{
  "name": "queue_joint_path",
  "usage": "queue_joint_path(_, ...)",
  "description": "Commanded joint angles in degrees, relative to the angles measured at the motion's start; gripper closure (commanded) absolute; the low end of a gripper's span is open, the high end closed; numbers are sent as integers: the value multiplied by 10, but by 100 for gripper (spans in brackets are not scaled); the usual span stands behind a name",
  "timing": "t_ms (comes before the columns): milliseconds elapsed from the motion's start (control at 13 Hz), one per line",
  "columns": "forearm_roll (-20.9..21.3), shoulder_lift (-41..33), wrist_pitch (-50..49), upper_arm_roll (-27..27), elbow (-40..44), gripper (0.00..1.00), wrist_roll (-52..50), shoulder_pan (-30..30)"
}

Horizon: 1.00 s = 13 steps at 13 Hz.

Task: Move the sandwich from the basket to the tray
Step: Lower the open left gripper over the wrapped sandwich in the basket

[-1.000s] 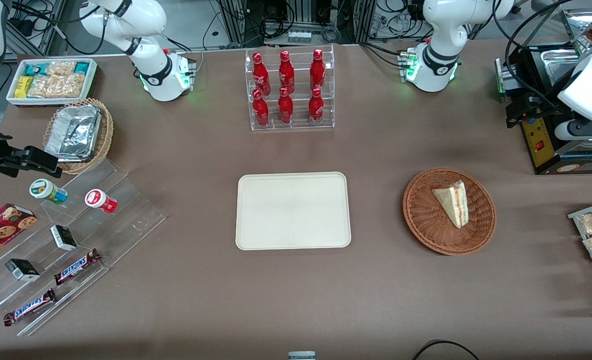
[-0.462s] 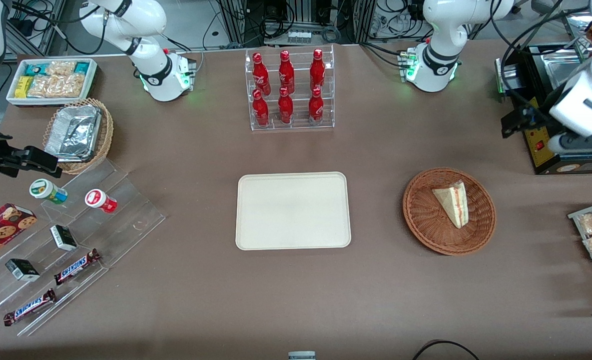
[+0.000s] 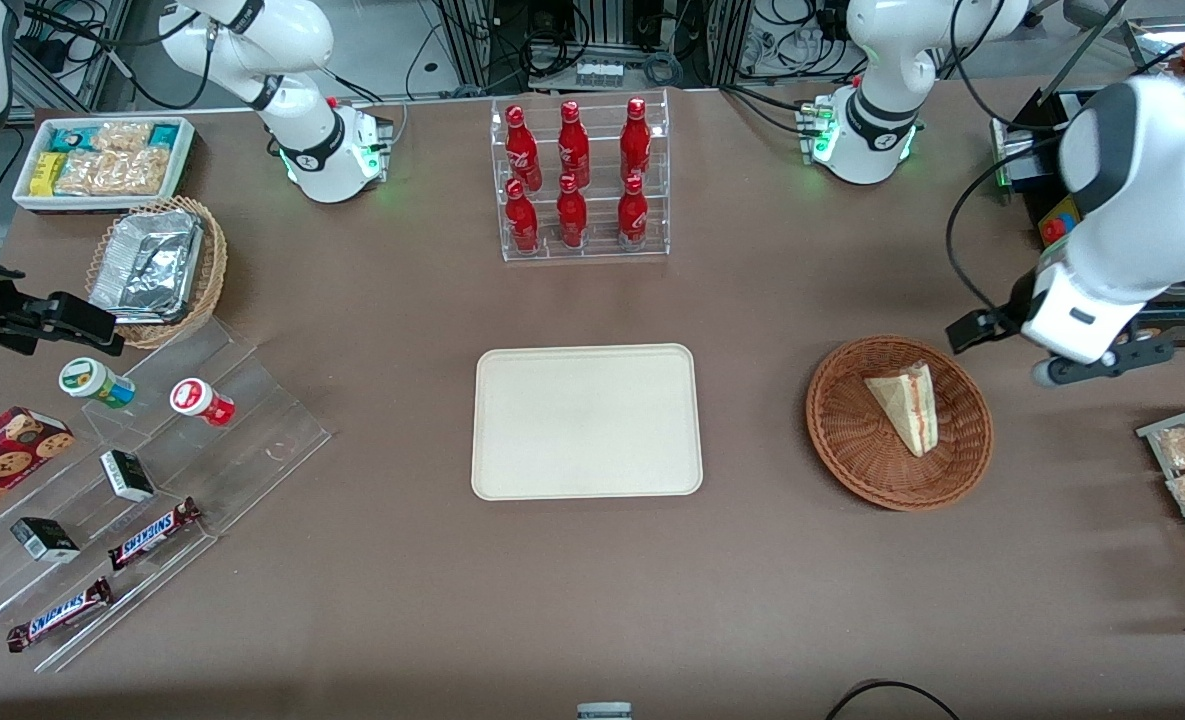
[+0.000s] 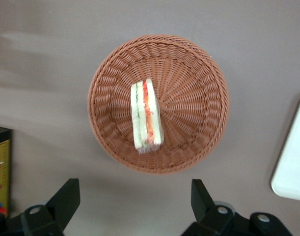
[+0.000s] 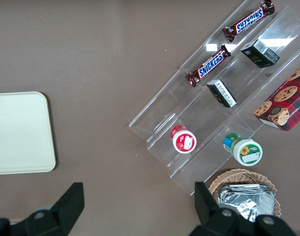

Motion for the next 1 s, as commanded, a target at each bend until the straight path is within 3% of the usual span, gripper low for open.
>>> queue_joint_path(0, 7, 13, 56, 1, -47, 0, -47, -2)
queue_joint_path(923, 7, 68, 250, 14, -143, 0, -55, -1)
